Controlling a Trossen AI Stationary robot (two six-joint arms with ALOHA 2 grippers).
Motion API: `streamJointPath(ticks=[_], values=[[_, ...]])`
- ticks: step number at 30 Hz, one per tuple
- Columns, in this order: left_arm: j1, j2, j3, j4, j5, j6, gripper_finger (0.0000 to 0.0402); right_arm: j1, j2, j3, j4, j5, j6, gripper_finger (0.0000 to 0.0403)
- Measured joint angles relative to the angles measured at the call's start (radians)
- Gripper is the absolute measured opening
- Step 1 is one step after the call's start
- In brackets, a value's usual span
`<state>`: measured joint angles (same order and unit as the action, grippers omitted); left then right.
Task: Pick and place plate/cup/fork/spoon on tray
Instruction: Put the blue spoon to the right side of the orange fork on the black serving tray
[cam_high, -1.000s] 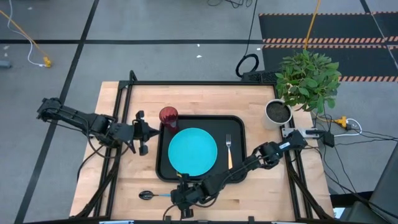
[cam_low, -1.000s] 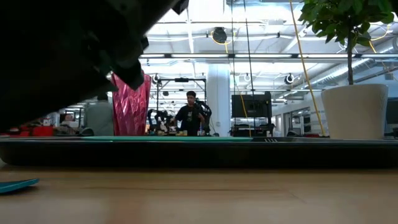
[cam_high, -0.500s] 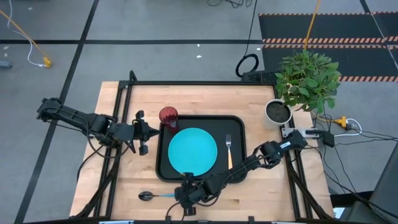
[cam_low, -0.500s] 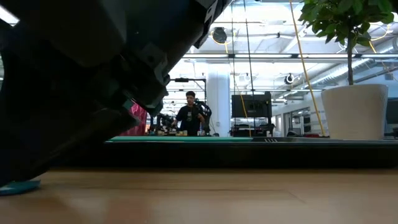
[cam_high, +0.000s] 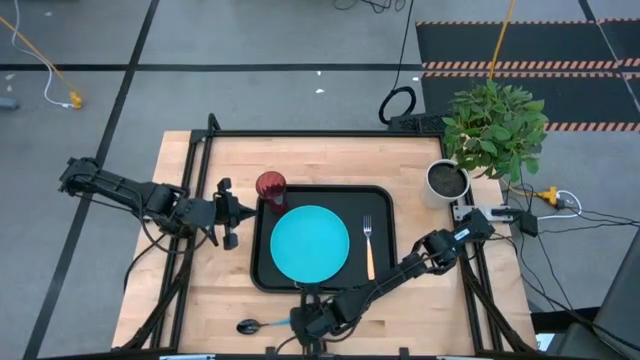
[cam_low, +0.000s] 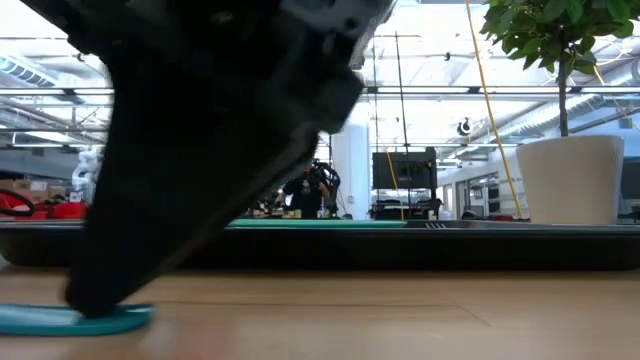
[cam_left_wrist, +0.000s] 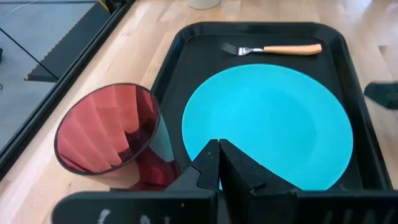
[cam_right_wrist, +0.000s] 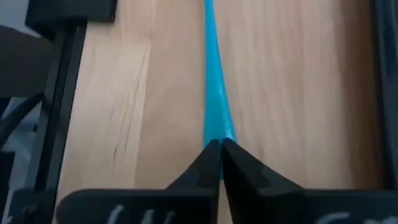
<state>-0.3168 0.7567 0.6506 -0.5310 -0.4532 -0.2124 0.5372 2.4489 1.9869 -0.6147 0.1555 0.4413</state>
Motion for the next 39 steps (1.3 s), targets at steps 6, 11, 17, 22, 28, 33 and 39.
streamJointPath(ticks=[6, 11, 17, 22, 28, 33, 39], values=[[-0.006, 0.000, 0.000, -0.024, 0.011, -0.019, 0.0010, 0.028, -0.001, 0.000, -0.135, 0.001, 0.081, 0.0001], [-0.033, 0.000, 0.000, -0.025, 0.011, -0.022, 0.0010, 0.068, -0.010, 0.000, -0.273, 0.001, 0.144, 0.0001], [-0.054, 0.000, 0.000, -0.028, 0.011, -0.029, 0.0010, 0.128, -0.061, -0.004, -0.494, -0.009, 0.216, 0.0000], [-0.067, 0.000, 0.000, -0.027, 0.009, -0.033, 0.0010, 0.182, -0.110, -0.010, -0.658, -0.021, 0.267, 0.0000], [-0.067, 0.000, 0.000, -0.027, 0.007, -0.033, 0.0010, 0.220, -0.169, -0.009, -0.696, -0.005, 0.391, 0.0000], [-0.067, 0.000, 0.000, -0.027, 0.007, -0.034, 0.0010, 0.220, -0.219, -0.007, -0.654, 0.006, 0.441, 0.0001], [-0.067, 0.000, 0.000, -0.027, 0.007, -0.034, 0.0010, 0.207, -0.280, -0.006, -0.579, 0.105, 0.507, 0.0034]])
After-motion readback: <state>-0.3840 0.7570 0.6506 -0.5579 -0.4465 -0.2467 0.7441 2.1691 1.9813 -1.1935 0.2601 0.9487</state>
